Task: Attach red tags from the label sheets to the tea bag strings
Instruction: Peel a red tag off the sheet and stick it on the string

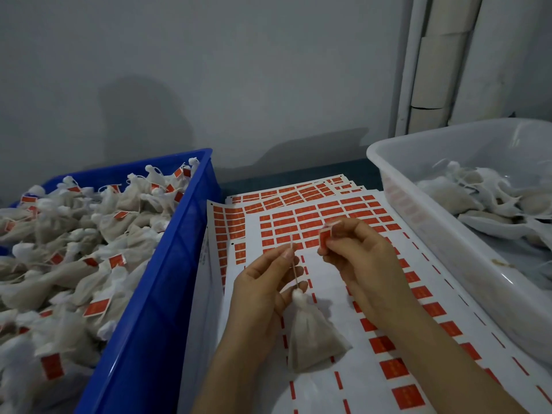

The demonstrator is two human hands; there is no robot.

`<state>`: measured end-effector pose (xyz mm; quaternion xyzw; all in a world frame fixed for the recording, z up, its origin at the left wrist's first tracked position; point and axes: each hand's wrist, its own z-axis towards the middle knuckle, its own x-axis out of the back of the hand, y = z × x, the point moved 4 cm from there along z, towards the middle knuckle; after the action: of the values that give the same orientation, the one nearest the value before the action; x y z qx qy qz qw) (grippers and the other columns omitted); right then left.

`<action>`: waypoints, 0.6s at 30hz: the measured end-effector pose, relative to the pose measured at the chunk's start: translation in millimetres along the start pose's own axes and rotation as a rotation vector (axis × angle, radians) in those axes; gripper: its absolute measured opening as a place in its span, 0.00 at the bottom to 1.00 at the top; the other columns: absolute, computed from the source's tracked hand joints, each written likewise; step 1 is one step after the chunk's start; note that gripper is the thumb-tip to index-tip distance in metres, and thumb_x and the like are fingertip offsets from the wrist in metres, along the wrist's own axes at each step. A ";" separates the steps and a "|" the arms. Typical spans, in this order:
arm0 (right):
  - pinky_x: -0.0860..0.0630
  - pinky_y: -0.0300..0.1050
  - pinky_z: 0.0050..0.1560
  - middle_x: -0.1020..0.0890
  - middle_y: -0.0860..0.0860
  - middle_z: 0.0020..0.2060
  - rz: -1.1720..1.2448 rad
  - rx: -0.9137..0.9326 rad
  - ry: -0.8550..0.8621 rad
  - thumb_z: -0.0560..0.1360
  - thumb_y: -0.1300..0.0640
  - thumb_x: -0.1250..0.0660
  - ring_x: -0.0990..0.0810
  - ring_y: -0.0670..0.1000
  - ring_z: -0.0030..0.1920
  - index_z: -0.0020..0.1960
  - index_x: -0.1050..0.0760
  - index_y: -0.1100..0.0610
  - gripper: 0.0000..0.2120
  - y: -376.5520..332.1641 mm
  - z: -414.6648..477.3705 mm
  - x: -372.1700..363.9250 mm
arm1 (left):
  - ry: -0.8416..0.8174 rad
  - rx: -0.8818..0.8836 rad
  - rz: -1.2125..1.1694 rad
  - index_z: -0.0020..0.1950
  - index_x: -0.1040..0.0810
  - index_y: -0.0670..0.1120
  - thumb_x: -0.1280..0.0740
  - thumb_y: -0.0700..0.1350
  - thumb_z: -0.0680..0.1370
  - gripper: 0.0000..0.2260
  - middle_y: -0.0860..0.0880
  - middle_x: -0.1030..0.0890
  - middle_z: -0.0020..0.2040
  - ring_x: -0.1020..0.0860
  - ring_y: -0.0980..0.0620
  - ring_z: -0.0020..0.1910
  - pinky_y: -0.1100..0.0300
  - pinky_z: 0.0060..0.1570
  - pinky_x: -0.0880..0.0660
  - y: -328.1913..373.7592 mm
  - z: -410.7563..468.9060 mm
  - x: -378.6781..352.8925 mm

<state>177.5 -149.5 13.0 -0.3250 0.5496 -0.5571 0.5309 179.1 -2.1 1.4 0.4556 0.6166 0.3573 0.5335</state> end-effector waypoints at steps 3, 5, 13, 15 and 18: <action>0.22 0.39 0.43 0.17 0.44 0.41 0.025 0.000 -0.055 0.74 0.58 0.35 0.17 0.48 0.44 0.45 0.22 0.51 0.04 -1.6 -1.7 -1.3 | 0.005 -0.023 0.040 0.46 0.17 0.50 0.29 0.49 0.66 0.10 0.51 0.15 0.46 0.16 0.50 0.43 0.59 0.36 0.21 -0.5 0.0 0.3; 0.22 0.40 0.44 0.17 0.45 0.40 -0.004 0.025 -0.120 0.73 0.57 0.34 0.18 0.49 0.42 0.44 0.21 0.50 0.04 -3.5 -4.2 -4.5 | 0.011 -0.032 0.049 0.46 0.17 0.50 0.29 0.49 0.66 0.10 0.50 0.15 0.45 0.16 0.49 0.43 0.59 0.36 0.21 -0.7 0.2 1.1; 0.24 0.30 0.38 0.17 0.39 0.43 -0.141 0.076 -0.214 0.65 0.45 0.32 0.19 0.40 0.43 0.53 0.26 0.41 0.17 -7.4 -12.0 -16.0 | -0.014 -0.040 0.021 0.45 0.15 0.49 0.30 0.49 0.66 0.10 0.48 0.15 0.47 0.16 0.48 0.43 0.59 0.37 0.20 -0.3 1.0 1.5; 0.24 0.29 0.39 0.18 0.37 0.43 -0.152 0.068 -0.199 0.66 0.47 0.31 0.19 0.38 0.44 0.54 0.28 0.41 0.17 -6.1 -11.5 -15.8 | -0.022 -0.041 0.022 0.48 0.17 0.48 0.30 0.48 0.66 0.12 0.47 0.15 0.47 0.16 0.49 0.43 0.59 0.36 0.21 0.0 0.4 1.1; 0.24 0.29 0.41 0.18 0.37 0.42 -0.159 0.073 -0.202 0.65 0.46 0.31 0.20 0.38 0.45 0.53 0.28 0.41 0.17 -5.3 -11.4 -15.6 | -0.031 -0.043 0.041 0.50 0.17 0.47 0.30 0.49 0.66 0.14 0.48 0.15 0.47 0.16 0.49 0.44 0.58 0.38 0.20 -0.4 0.1 0.3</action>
<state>168.9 -132.5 19.4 -0.4027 0.4450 -0.5816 0.5492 179.2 -2.0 0.9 0.4619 0.5909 0.3741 0.5455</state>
